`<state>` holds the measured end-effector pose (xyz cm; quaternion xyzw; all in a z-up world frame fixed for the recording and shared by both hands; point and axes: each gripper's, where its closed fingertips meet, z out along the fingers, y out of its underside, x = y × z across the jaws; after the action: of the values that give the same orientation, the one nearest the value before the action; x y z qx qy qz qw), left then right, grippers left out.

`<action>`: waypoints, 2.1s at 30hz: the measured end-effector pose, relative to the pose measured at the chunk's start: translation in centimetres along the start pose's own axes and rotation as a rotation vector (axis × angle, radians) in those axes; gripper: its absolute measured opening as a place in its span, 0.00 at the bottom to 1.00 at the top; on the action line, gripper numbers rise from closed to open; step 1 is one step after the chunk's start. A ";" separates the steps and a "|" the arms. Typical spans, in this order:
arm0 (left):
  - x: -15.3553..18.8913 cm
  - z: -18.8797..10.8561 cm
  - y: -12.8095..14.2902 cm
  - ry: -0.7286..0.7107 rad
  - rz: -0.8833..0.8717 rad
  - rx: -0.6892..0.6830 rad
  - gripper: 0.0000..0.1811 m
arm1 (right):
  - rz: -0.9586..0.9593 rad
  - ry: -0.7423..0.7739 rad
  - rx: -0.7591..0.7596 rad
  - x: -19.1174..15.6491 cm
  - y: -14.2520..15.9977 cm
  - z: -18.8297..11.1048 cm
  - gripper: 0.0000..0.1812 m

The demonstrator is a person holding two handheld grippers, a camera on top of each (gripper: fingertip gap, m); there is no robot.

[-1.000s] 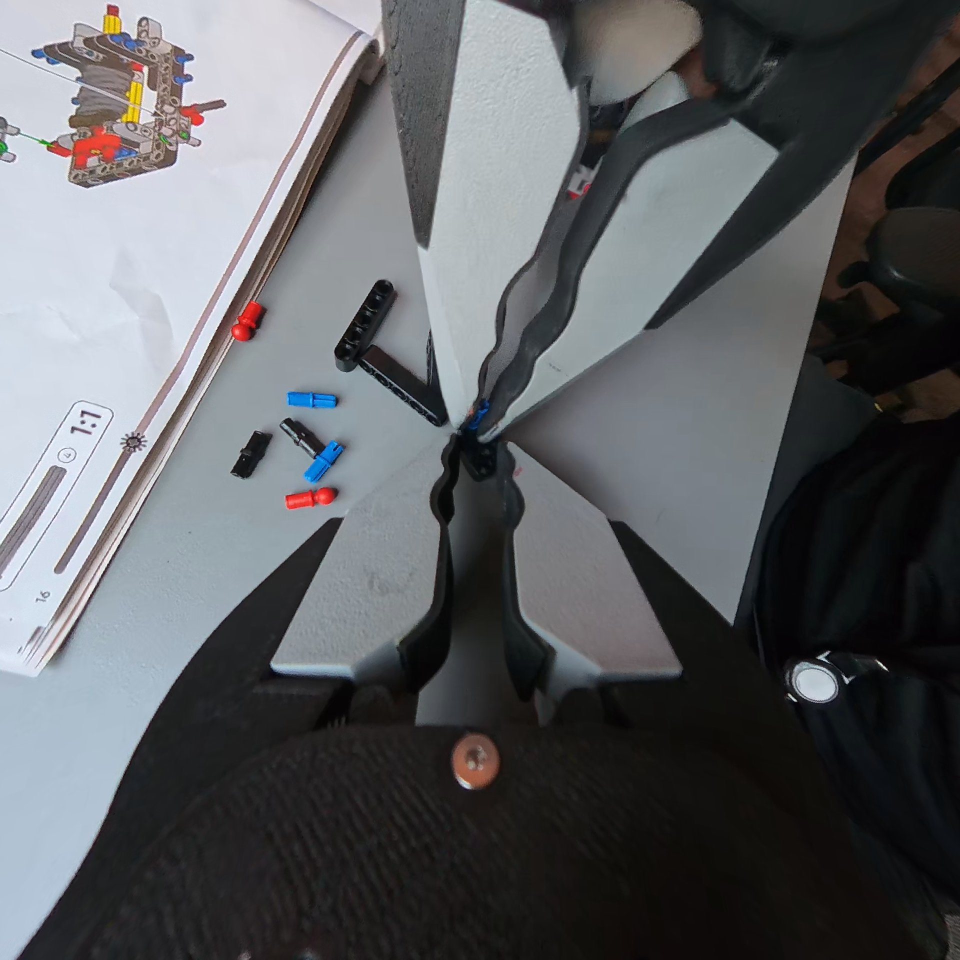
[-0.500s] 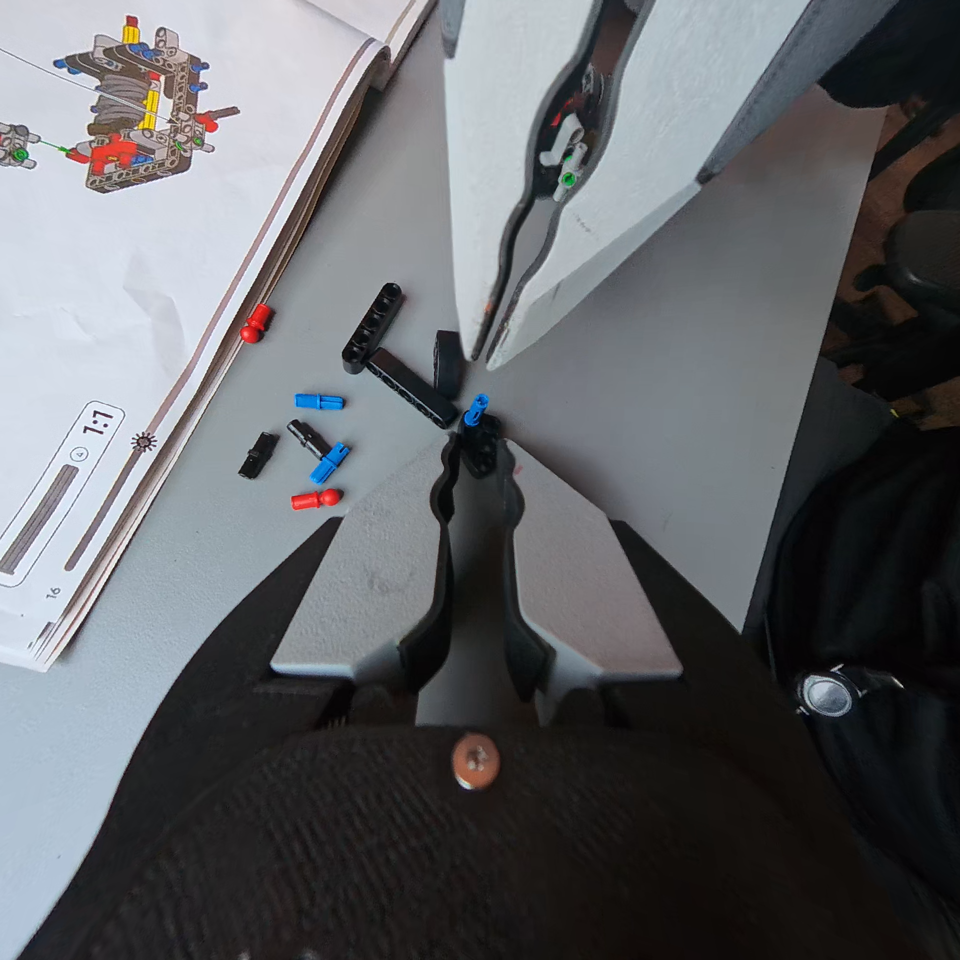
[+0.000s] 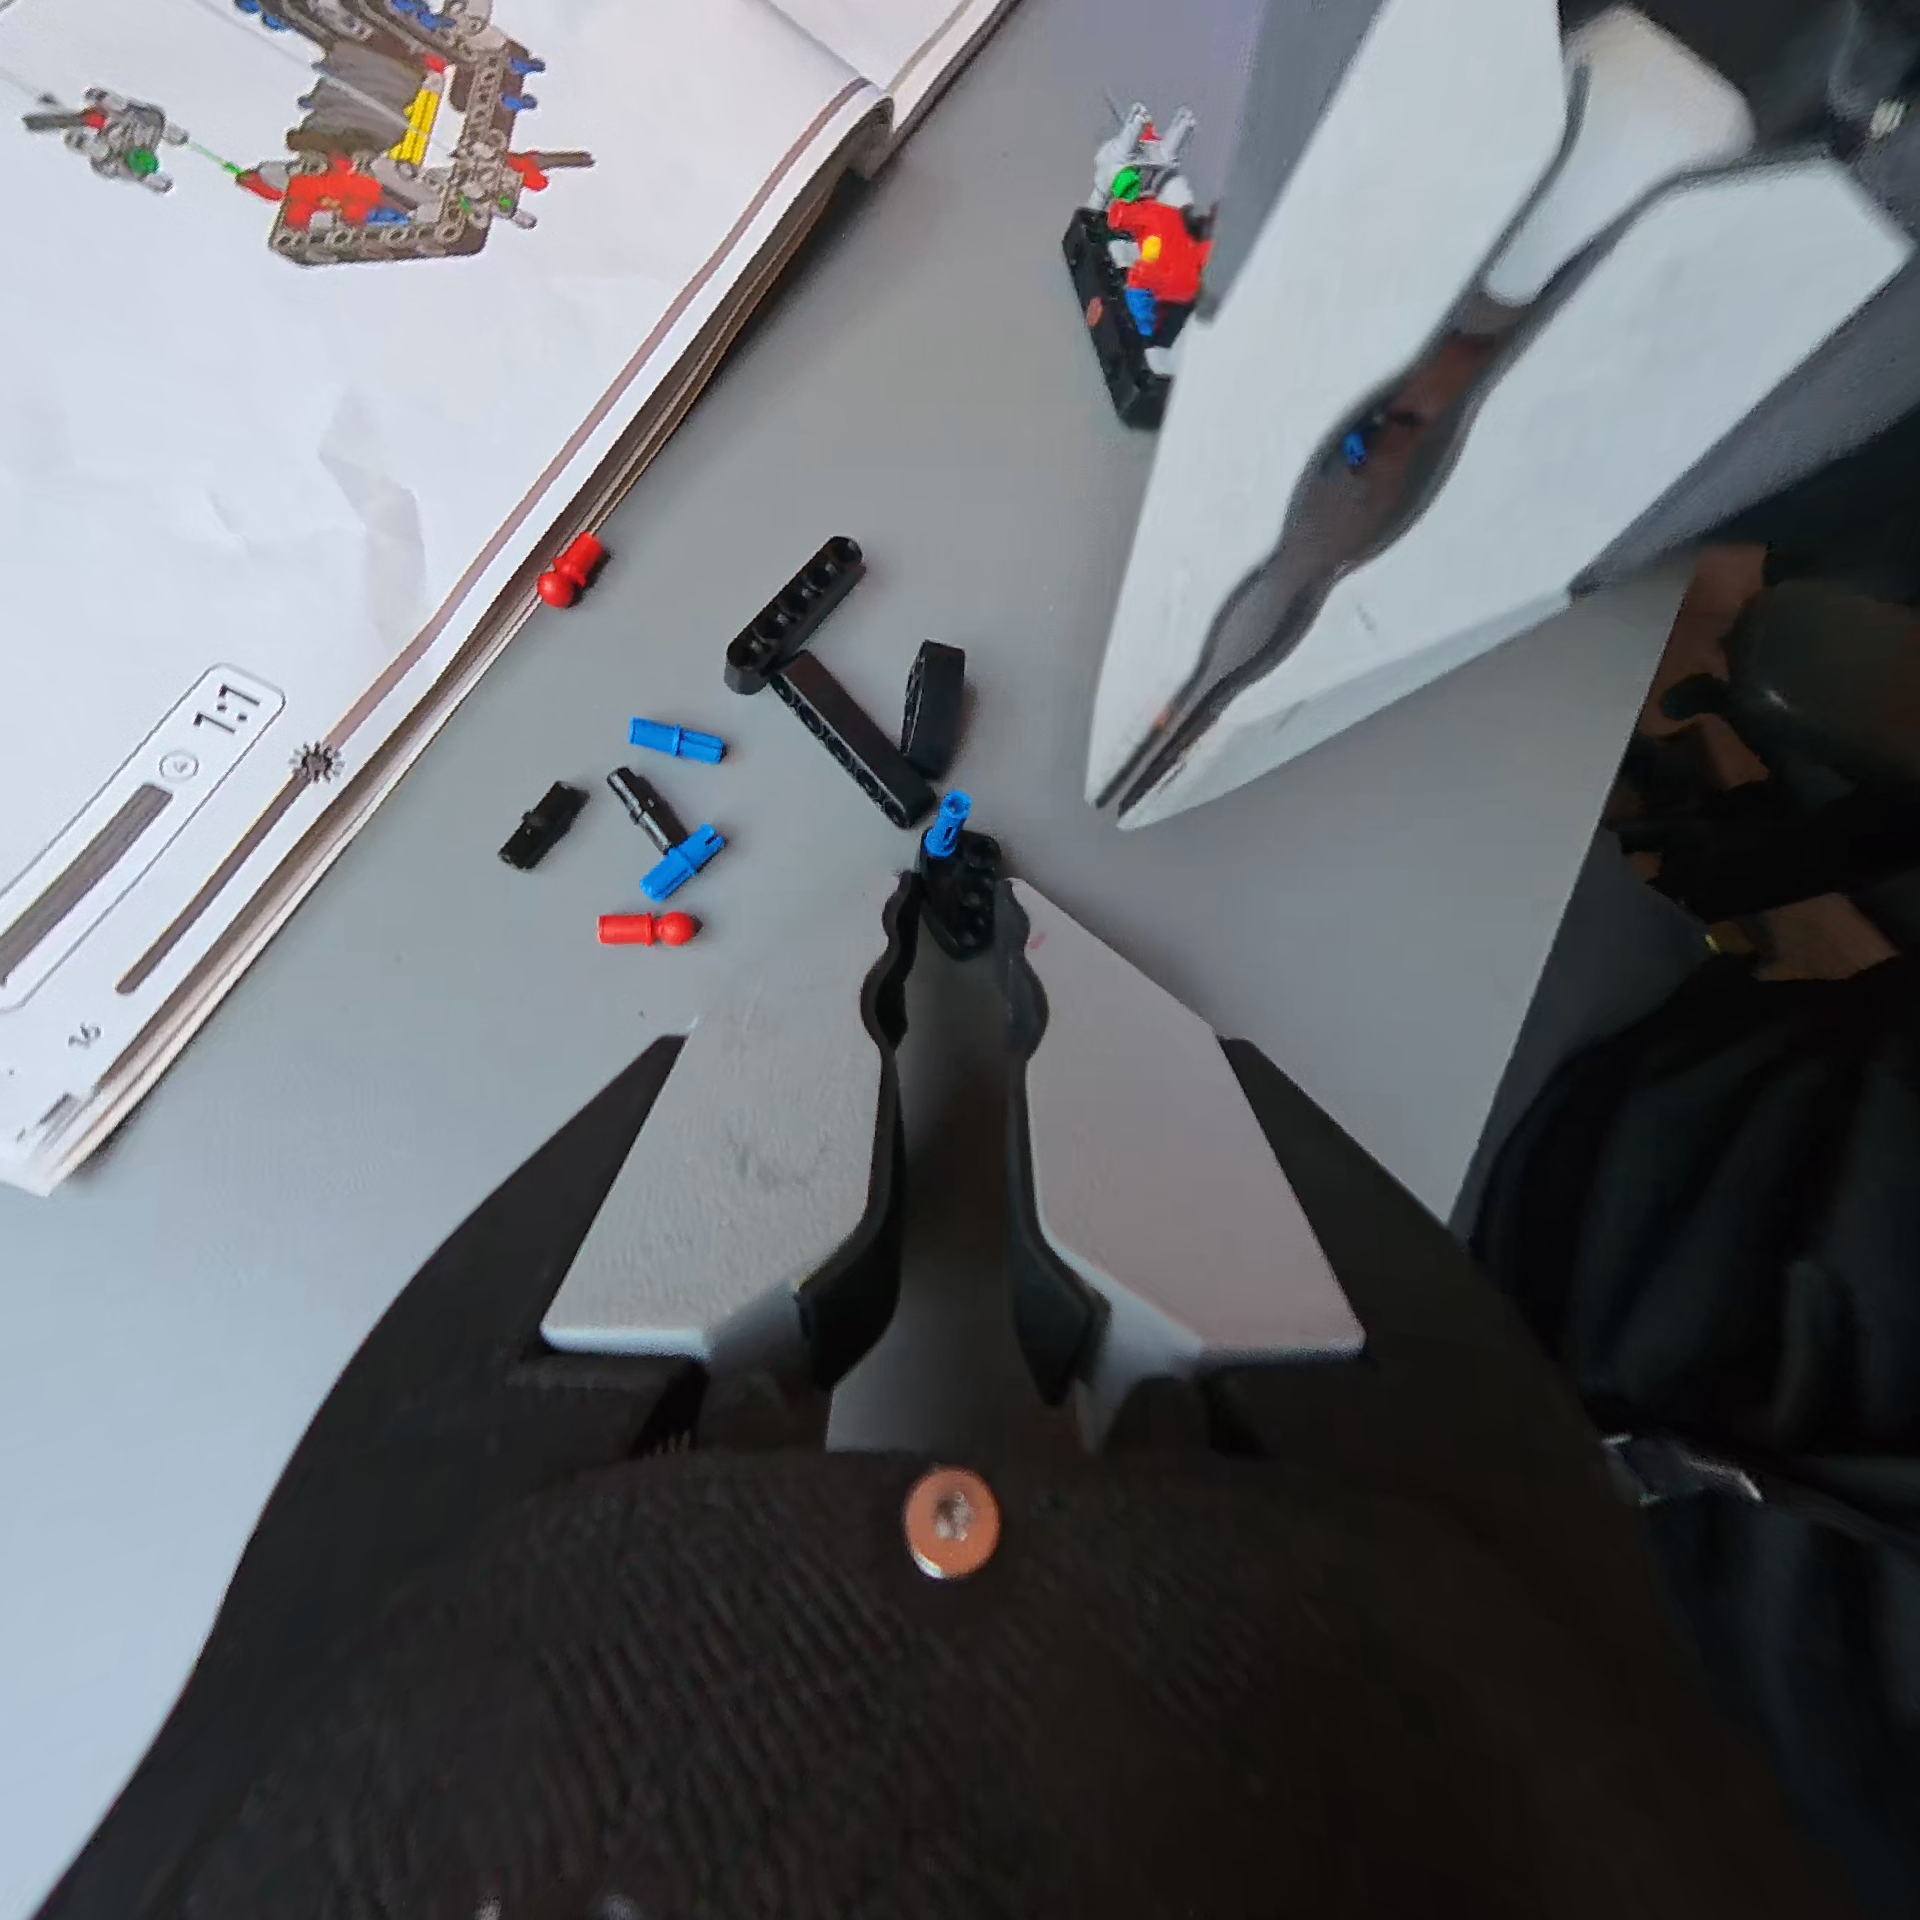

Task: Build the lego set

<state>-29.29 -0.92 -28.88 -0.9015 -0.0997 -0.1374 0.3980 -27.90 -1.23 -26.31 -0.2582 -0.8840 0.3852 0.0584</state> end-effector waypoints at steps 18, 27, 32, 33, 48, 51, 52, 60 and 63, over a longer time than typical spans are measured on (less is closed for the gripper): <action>5.5 -1.8 3.0 -0.068 -0.219 0.077 0.17 | -0.027 0.206 0.108 0.0 -0.9 0.7 0.00; 3.2 -4.6 3.4 -0.417 -0.058 0.174 0.16 | -0.015 0.336 0.245 -1.8 -0.8 -2.6 0.15; 4.8 -5.1 2.6 -0.480 0.074 0.292 0.17 | 0.018 0.444 0.307 -4.9 -1.4 -6.2 0.19; 5.2 -5.2 2.2 -0.486 0.104 0.319 0.17 | 0.008 0.473 0.338 -5.7 -1.5 -7.1 0.18; 7.6 -2.7 -2.9 -0.599 0.179 0.350 0.23 | 0.086 0.673 0.171 -2.2 3.8 -9.9 0.23; 6.9 -1.8 -2.8 -0.658 0.153 0.312 0.22 | 0.103 0.669 0.187 -2.7 5.1 -12.4 0.21; 6.8 -1.4 -2.7 -0.653 0.134 0.290 0.22 | 0.110 0.677 0.217 -3.1 5.1 -13.7 0.21; 8.0 0.0 -2.0 -0.702 0.035 0.158 0.24 | 0.138 0.737 0.440 -7.7 4.4 -21.1 0.19; 9.5 0.4 -1.5 -0.704 0.051 0.158 0.23 | 0.149 0.727 0.403 -9.1 5.4 -20.9 0.19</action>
<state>-20.67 1.02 -24.96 -0.8623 -0.2185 0.1994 0.4110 -11.51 10.87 -14.76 -0.4237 -0.6917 0.4376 0.3880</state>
